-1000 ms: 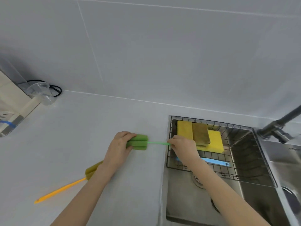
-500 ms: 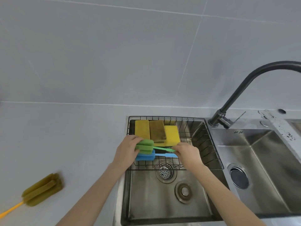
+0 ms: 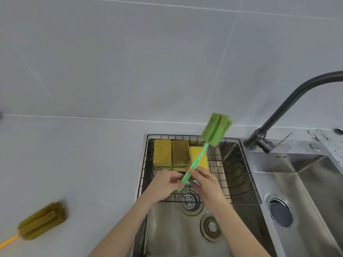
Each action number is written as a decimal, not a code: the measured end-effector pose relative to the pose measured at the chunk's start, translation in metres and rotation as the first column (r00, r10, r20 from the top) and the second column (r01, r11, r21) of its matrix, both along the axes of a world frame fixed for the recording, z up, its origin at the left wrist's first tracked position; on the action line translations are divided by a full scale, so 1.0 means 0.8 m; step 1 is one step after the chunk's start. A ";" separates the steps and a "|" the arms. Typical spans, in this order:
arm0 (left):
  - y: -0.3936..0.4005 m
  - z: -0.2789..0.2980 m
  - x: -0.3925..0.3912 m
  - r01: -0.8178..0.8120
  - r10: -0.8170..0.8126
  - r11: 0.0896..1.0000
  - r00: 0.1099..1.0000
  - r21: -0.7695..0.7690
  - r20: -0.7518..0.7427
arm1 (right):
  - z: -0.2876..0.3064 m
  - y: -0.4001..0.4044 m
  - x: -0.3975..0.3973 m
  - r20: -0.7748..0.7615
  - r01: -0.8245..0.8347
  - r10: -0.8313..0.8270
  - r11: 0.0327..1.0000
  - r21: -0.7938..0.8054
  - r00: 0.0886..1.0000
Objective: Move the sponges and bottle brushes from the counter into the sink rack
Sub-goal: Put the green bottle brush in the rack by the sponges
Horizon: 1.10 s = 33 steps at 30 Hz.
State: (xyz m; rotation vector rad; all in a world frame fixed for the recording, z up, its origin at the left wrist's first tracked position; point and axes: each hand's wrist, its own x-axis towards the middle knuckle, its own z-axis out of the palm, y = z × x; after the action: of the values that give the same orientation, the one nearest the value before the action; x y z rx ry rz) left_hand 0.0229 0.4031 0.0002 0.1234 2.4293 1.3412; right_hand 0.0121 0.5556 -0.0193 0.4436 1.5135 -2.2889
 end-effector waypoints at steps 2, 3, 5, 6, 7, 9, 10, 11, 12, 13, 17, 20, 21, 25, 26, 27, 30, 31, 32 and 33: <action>0.001 -0.006 0.000 -0.010 0.009 0.999 0.999 -0.034 -0.039 | -0.001 -0.007 0.004 0.019 0.004 -0.003 1.000 -0.017 1.000; 0.001 -0.009 0.001 -0.016 0.012 0.998 0.998 -0.062 -0.054 | 0.000 -0.007 0.005 0.015 -0.020 0.020 1.000 0.019 1.000; -0.001 -0.015 -0.001 -0.023 0.003 0.982 0.994 -0.186 -0.110 | 0.007 -0.002 0.008 -0.034 -0.138 0.154 0.947 0.291 0.987; -0.004 -0.016 -0.004 -0.015 -0.030 0.955 0.988 -0.296 -0.148 | 0.012 0.003 0.009 -0.057 -0.198 0.257 0.852 0.484 0.965; -0.008 -0.016 -0.009 -0.002 -0.080 0.906 0.982 -0.423 -0.174 | 0.019 0.008 0.011 -0.091 -0.203 0.348 0.719 0.664 0.933; -0.017 -0.013 -0.021 0.044 -0.203 0.774 0.962 -0.631 -0.181 | 0.036 0.021 0.013 -0.332 0.089 0.529 0.431 0.898 0.781; -0.020 -0.010 -0.027 0.068 -0.266 0.712 0.947 -0.699 -0.178 | 0.040 0.031 0.009 -0.427 0.294 0.660 0.309 0.904 0.619; -0.020 -0.008 -0.034 0.090 -0.320 0.663 0.932 -0.743 -0.172 | 0.038 0.044 0.002 -0.414 0.446 0.782 0.196 0.873 0.466; -0.021 -0.006 -0.038 0.103 -0.358 0.630 0.918 -0.769 -0.171 | 0.035 0.056 -0.008 -0.323 0.514 0.856 0.079 0.854 0.404; -0.018 -0.006 -0.042 0.110 -0.384 0.611 0.907 -0.784 -0.173 | 0.030 0.071 -0.019 -0.206 0.513 0.878 -0.051 0.857 0.433; -0.006 -0.020 -0.051 0.119 -0.397 0.605 0.902 -0.787 -0.169 | 0.004 0.116 -0.050 0.061 0.290 0.822 -0.268 0.919 0.566; 0.000 -0.037 -0.054 0.153 -0.380 0.605 0.918 -0.781 -0.114 | -0.015 0.126 -0.058 0.137 0.088 0.812 -0.225 0.970 0.567; 0.003 -0.043 -0.054 0.168 -0.379 0.596 0.921 -0.785 -0.091 | -0.021 0.127 -0.060 0.144 0.068 0.812 -0.220 0.973 0.566; 0.014 -0.069 -0.055 0.180 -0.341 0.624 0.938 -0.760 -0.057 | -0.044 0.135 -0.068 0.076 0.062 0.770 -0.148 0.987 0.634; 0.016 -0.075 -0.058 0.147 -0.322 0.637 0.943 -0.757 -0.088 | -0.049 0.136 -0.070 0.065 0.067 0.762 -0.141 0.988 0.644; 0.018 -0.080 -0.061 0.120 -0.311 0.632 0.944 -0.766 -0.108 | -0.053 0.137 -0.072 0.057 0.074 0.755 -0.138 0.988 0.653; 0.026 -0.095 -0.065 0.093 -0.278 0.660 0.952 -0.745 -0.127 | -0.065 0.140 -0.077 -0.001 0.135 0.743 -0.120 0.984 0.669; 0.029 -0.099 -0.066 0.095 -0.270 0.661 0.956 -0.744 -0.118 | -0.069 0.140 -0.077 -0.007 0.142 0.739 -0.120 0.982 0.673; 0.031 -0.101 -0.068 0.084 -0.262 0.661 0.957 -0.746 -0.124 | -0.073 0.140 -0.078 -0.008 0.144 0.738 -0.121 0.982 0.675; 0.033 -0.098 -0.070 0.089 -0.249 0.640 0.964 -0.763 -0.096 | -0.077 0.140 -0.078 -0.005 0.142 0.738 -0.123 0.982 0.675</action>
State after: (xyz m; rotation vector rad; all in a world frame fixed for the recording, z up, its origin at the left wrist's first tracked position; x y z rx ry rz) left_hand -0.0333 0.4298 -0.0785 0.2627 2.8400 0.1452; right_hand -0.0503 0.6677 -0.0808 -0.5268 3.0131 -0.3040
